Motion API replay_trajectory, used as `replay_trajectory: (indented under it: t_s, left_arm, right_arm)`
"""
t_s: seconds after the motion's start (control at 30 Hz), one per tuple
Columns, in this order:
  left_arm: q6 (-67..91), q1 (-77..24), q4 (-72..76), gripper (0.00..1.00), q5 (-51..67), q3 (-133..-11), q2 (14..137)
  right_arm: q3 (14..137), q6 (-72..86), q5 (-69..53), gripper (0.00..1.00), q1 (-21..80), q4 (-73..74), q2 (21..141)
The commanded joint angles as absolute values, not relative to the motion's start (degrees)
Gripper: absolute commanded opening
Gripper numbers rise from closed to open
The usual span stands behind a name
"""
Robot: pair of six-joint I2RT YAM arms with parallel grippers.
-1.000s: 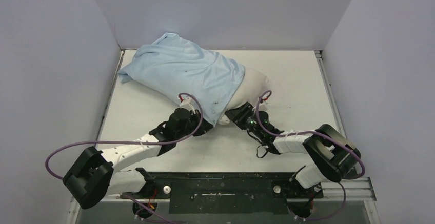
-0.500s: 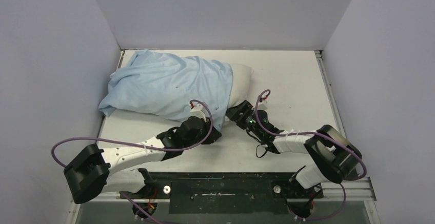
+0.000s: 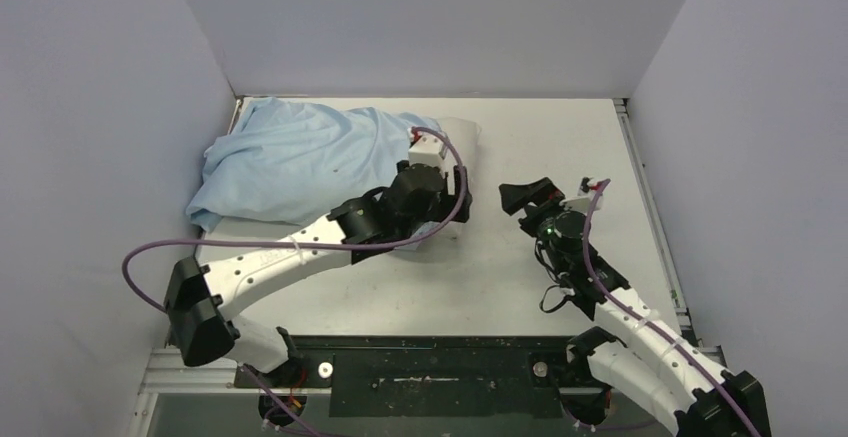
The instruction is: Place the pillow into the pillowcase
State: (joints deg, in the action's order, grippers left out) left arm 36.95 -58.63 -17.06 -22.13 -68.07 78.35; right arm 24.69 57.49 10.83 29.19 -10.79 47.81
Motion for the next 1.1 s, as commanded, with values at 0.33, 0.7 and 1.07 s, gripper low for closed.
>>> replay_trajectory:
  t_s: [0.33, 0.7, 1.07]
  left_arm:
    - [18.4, -55.7, -35.8, 0.90, -50.3, -105.3, 115.8]
    - [13.1, -52.5, -33.0, 0.00, -46.3, -107.2, 114.6]
    - [12.4, -52.4, -37.1, 0.00, -34.8, -124.5, 104.2]
  right_arm:
    - [23.5, 56.0, 4.3, 1.00, 22.1, 2.3, 37.7]
    - [19.9, 58.1, -1.0, 0.99, 21.9, -2.8, 34.5]
    - [18.4, 67.7, -13.4, 0.77, 21.9, -28.8, 51.5]
